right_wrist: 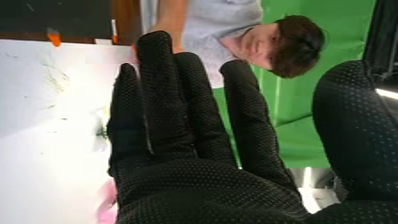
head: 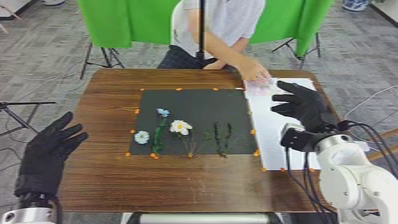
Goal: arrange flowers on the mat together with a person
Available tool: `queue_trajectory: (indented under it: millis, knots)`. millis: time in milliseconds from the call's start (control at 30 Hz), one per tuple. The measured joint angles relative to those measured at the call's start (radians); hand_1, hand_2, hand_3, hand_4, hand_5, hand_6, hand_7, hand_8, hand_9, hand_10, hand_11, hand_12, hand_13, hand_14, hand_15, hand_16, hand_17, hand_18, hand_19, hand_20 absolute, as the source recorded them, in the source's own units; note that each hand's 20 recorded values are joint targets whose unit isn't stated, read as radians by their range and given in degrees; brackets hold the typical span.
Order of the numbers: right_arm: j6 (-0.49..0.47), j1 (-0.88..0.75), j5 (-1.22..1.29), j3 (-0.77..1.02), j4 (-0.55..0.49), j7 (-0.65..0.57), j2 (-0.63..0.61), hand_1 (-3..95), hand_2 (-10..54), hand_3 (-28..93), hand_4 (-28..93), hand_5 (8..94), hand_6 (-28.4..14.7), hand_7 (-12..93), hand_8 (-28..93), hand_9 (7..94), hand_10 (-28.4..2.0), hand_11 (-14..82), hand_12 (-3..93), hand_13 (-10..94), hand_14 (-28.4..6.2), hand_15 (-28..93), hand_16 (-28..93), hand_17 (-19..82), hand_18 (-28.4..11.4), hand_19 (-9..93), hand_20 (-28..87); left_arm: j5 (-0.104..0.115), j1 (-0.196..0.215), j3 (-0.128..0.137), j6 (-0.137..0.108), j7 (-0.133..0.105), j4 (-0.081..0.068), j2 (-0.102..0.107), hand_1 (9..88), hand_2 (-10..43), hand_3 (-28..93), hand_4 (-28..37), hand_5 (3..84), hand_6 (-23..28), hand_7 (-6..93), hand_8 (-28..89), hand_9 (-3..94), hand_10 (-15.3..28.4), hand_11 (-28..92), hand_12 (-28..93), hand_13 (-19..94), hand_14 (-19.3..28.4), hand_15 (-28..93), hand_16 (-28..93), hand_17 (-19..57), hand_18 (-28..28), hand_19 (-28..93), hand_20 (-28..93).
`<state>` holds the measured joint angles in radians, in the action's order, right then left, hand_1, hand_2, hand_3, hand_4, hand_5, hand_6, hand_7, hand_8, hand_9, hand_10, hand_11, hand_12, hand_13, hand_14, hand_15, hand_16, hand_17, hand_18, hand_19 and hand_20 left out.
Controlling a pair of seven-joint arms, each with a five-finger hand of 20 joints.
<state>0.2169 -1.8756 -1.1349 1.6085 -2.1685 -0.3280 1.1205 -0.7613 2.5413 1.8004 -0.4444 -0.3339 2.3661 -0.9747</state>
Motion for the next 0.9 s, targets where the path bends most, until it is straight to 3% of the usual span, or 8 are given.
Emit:
queue_trajectory:
  millis: [567, 900]
  knots:
    - [-0.041, -0.004, 0.02, 0.01, 0.007, 0.015, 0.007, 25.0, 2.6, 75, -24, 50.2, -2.2, 13, -11, 51.7, -19.1, 17.9, 15.0, 46, -19.0, 57, 8, 12, -21.6, 59, 12, 0.012, 0.0, -0.014, -0.012, -0.011, -0.001, 0.021, 21.8, 6.1, 80, -28.3, 37.0, 8.1, 13.9, -10, 33.2, 19.5, 27, 9, 22, 26.3, 57, -12, -9.9, 21.2, 51, 10]
    - [-0.044, -0.012, 0.019, 0.012, 0.007, 0.019, 0.007, 24.9, 3.1, 75, -24, 51.0, -2.3, 13, -11, 53.0, -18.8, 18.4, 15.0, 46, -19.0, 57, 8, 12, -21.6, 59, 13, 0.011, -0.005, -0.016, -0.012, -0.009, -0.001, 0.022, 21.9, 6.0, 80, -28.3, 37.2, 8.3, 14.2, -10, 33.5, 19.7, 28, 9, 23, 26.3, 57, -12, -9.8, 21.2, 51, 10]
